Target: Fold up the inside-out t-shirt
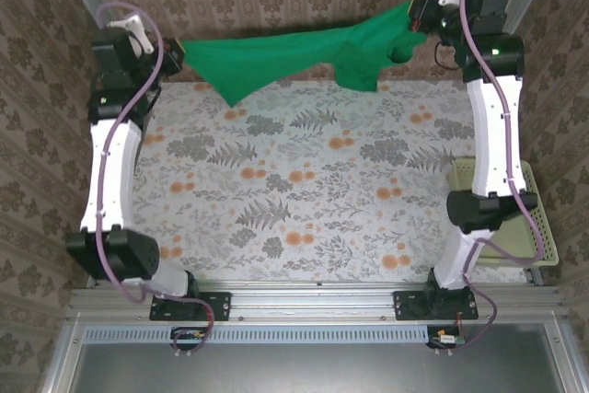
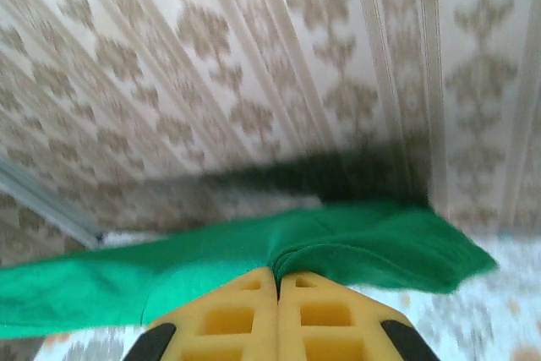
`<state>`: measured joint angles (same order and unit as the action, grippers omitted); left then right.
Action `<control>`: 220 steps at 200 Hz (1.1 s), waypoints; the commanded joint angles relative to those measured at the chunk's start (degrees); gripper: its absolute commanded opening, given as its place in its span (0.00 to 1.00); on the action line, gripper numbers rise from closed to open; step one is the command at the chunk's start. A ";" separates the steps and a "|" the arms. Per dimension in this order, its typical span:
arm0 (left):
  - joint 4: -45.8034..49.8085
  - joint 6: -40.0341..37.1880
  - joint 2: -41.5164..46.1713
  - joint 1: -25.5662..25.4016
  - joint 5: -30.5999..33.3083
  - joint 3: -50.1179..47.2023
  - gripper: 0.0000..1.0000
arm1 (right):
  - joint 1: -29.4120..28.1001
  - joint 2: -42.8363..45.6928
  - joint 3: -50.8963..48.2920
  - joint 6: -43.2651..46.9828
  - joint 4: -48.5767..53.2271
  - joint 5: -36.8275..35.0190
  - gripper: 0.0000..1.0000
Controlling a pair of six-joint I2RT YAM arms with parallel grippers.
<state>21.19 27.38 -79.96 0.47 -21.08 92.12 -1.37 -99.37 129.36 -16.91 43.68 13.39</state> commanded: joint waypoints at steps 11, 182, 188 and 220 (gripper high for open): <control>-4.49 0.66 12.11 -1.81 -3.79 -16.92 0.00 | -0.22 18.77 -28.50 -3.99 -6.68 2.93 0.00; 23.41 24.85 52.66 -14.54 12.35 -68.94 0.00 | -0.06 48.38 -88.68 -20.97 3.81 -3.60 0.05; 21.67 24.46 51.76 -14.61 12.31 -68.93 0.00 | -0.11 46.93 -87.83 -20.69 2.40 -3.15 0.05; 14.00 22.42 43.89 -14.45 17.18 -66.91 0.00 | -0.17 36.91 -81.76 -17.76 -3.43 -4.94 0.05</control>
<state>41.78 49.39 -31.42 -13.85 -8.86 23.99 -1.41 -56.66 42.22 -36.03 46.72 10.96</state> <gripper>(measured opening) 0.056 0.065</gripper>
